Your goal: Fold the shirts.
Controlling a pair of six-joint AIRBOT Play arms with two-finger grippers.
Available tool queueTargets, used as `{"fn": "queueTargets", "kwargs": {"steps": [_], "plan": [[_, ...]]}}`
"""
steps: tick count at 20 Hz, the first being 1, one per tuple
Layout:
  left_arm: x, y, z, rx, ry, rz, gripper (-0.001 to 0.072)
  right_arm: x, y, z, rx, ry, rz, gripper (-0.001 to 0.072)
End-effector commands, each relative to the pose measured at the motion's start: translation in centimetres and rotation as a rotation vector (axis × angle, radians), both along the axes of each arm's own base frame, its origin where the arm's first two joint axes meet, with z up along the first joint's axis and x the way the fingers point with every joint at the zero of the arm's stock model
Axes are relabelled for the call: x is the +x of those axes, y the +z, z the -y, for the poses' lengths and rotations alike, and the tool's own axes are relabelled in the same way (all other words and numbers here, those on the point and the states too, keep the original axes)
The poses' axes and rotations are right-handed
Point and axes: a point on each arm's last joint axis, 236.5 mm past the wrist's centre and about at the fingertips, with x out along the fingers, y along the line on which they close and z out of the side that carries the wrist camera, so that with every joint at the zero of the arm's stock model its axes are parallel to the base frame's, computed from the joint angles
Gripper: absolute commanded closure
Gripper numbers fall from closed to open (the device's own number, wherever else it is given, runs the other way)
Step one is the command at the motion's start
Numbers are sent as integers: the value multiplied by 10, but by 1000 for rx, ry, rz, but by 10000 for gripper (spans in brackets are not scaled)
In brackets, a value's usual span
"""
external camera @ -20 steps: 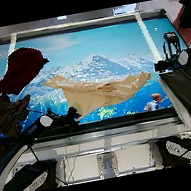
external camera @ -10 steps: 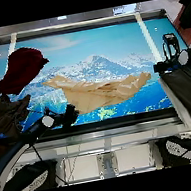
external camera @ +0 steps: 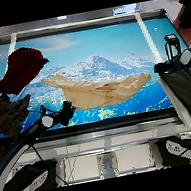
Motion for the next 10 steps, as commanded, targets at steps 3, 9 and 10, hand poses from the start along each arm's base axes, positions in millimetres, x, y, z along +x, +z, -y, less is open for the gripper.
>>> {"fn": "queueTargets", "kwargs": {"steps": [3,9,10], "plan": [[27,42,-8,-15,53,174,693,-1,-20,-44,482,-48,25,226],[27,42,-8,-1,34,185,693,10,-52,-87,603,6,-21,228],[27,42,-8,-1,34,185,693,17,-53,-94,599,17,-2,230]]}}
